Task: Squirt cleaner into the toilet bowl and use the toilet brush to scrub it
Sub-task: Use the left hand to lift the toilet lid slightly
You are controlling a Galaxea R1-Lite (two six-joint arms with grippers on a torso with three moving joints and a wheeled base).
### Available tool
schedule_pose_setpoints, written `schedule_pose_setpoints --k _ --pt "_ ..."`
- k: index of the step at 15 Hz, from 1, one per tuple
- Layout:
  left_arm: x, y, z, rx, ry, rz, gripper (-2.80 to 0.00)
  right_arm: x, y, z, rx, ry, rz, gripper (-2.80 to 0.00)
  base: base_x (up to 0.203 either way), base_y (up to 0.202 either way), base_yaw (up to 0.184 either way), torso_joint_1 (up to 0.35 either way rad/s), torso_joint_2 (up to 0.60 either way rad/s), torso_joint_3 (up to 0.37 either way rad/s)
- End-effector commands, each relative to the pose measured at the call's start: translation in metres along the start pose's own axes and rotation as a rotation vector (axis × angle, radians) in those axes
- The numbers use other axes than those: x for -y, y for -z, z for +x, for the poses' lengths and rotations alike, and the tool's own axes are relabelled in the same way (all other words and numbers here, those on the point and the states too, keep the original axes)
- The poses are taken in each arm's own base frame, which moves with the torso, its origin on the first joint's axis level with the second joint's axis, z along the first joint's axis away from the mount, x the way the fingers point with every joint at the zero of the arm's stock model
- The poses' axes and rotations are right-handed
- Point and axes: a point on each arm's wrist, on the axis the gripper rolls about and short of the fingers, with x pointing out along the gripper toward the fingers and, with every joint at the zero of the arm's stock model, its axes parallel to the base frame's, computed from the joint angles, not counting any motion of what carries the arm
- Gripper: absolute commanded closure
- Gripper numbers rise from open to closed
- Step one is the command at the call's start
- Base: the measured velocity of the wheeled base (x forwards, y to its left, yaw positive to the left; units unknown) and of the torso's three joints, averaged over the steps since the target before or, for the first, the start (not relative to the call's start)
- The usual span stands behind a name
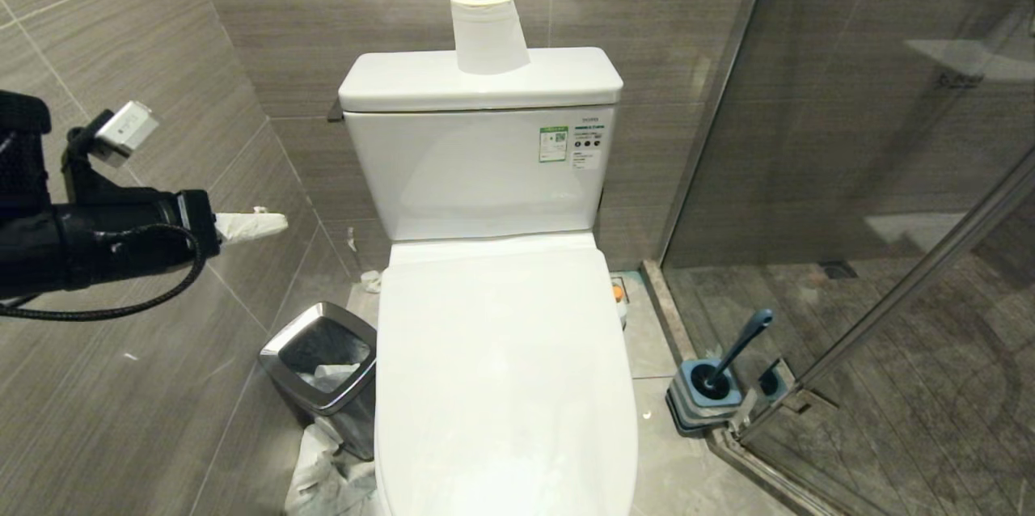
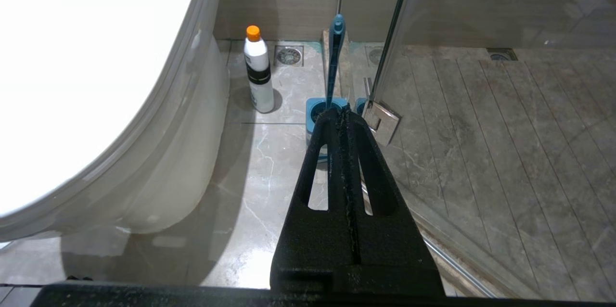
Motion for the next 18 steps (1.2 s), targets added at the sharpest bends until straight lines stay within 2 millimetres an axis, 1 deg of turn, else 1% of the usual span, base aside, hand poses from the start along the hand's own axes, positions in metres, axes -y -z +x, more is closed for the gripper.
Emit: schedule_pose_setpoints --k 1,2,5,7,8,10,12,15,16,17,18 --pt "-0.042 0.017 0.028 -0.005 0.007 -0.029 0.0 0.0 0.0 0.0 -0.001 0.0 0.0 0.0 0.0 0.0 0.0 0.0 0.0 0.0" --pt "-0.049 0.026 0.03 -0.003 0.022 -0.03 0.0 0.0 0.0 0.0 -0.001 0.0 0.002 0.0 0.0 0.0 0.0 0.0 0.0 0.0" --pt "-0.06 0.062 0.034 -0.035 0.039 -0.05 0.0 0.0 0.0 0.0 -0.002 0.0 0.0 0.0 0.0 0.0 0.0 0.0 0.0 0.0" --pt "-0.066 0.078 0.032 -0.056 0.024 -0.047 0.0 0.0 0.0 0.0 -0.001 0.0 0.0 0.0 0.0 0.0 0.0 0.0 0.0 0.0" --pt "-0.069 0.085 0.034 -0.07 0.022 -0.024 0.0 0.0 0.0 0.0 -0.001 0.0 0.0 0.0 0.0 0.0 0.0 0.0 0.0 0.0" --pt "-0.078 0.091 0.042 -0.097 0.04 -0.033 0.0 0.0 0.0 0.0 -0.001 0.0 0.001 0.0 0.0 0.0 0.0 0.0 0.0 0.0" --pt "-0.088 0.102 0.052 -0.142 0.117 -0.09 0.0 0.0 0.0 0.0 -0.001 0.0 0.0 0.0 0.0 0.0 0.0 0.0 0.0 0.0" --pt "-0.108 0.12 0.058 -0.192 0.231 -0.185 0.0 0.0 0.0 0.0 -0.001 0.0 0.0 0.0 0.0 0.0 0.0 0.0 0.0 0.0" --pt "-0.112 0.127 0.059 -0.209 0.256 -0.214 0.0 0.0 0.0 0.0 -0.002 0.0 0.0 0.0 0.0 0.0 0.0 0.0 0.0 0.0" --pt "-0.112 0.134 0.059 -0.229 0.279 -0.238 0.0 0.0 0.0 0.0 -0.001 0.0 0.0 0.0 0.0 0.0 0.0 0.0 0.0 0.0" --pt "-0.112 0.138 0.06 -0.237 0.311 -0.249 0.0 0.0 0.0 0.0 -0.002 0.0 0.002 0.0 0.0 0.0 0.0 0.0 0.0 0.0"
